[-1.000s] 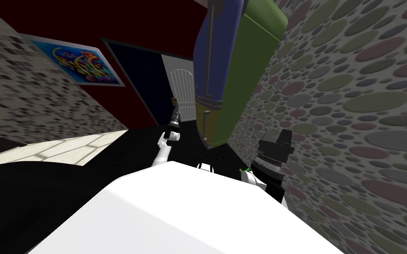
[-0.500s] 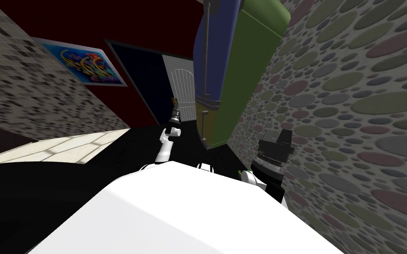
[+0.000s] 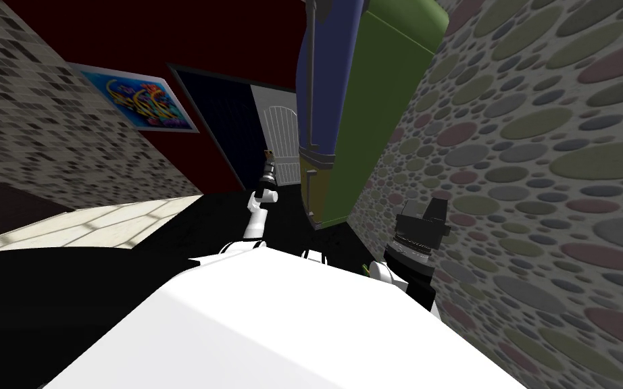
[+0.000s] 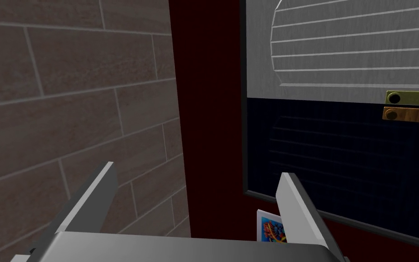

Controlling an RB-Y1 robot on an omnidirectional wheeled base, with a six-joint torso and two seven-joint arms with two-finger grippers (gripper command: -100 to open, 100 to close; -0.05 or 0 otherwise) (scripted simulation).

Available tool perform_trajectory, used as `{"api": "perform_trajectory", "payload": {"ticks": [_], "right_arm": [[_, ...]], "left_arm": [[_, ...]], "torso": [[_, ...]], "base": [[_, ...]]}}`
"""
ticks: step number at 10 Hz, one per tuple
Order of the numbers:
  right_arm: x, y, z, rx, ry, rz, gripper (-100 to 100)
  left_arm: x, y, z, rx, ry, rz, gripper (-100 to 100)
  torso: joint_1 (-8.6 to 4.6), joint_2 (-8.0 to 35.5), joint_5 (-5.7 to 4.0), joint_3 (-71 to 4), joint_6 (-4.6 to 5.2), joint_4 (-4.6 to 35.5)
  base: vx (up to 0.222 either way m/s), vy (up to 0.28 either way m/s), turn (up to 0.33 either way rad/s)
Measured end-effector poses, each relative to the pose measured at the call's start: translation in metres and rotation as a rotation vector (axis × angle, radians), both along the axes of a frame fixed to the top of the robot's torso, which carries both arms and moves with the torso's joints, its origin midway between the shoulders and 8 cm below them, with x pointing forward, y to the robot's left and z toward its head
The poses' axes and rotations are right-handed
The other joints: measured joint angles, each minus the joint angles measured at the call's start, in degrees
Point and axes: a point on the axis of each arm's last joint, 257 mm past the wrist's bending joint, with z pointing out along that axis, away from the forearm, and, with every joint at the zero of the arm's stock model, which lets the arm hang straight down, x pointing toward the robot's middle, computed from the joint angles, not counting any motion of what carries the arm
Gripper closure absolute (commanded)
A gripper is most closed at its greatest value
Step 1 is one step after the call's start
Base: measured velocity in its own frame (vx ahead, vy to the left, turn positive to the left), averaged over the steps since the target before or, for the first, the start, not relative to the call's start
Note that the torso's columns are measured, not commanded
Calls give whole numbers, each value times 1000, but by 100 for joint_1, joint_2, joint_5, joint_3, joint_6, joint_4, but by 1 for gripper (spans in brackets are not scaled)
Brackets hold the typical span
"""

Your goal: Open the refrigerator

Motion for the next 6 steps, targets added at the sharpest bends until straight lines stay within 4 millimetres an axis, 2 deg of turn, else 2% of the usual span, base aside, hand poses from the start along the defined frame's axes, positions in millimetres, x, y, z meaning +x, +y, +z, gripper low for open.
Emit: {"api": "perform_trajectory", "payload": {"ticks": [6], "right_arm": [[0, 0, 0, 0, 0, 0, 0]], "left_arm": [[37, 9, 16, -63, 36, 14, -100]], "torso": [[-4, -1, -1, -1, 1, -1]], "base": [[27, -91, 54]]}}
